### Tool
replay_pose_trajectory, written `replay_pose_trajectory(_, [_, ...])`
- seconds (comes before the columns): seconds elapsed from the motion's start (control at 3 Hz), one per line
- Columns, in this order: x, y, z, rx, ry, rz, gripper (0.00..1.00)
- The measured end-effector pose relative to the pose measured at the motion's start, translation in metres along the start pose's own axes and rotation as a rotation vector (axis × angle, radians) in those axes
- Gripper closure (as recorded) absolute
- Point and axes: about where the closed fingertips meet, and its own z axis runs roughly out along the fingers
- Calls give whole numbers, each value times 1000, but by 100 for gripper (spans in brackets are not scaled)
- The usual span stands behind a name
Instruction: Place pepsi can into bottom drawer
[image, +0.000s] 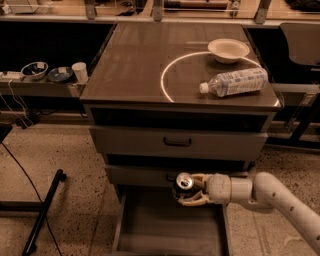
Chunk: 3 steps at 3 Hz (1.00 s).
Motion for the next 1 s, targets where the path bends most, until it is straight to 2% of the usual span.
replay_pose_trajectory(0.33, [74,17,-9,91,-61,44,100])
replay_pose_trajectory(0.67, [91,30,4,92,-90,84,100])
replay_pose_trajectory(1.0, [136,28,20,61,-1,124,100])
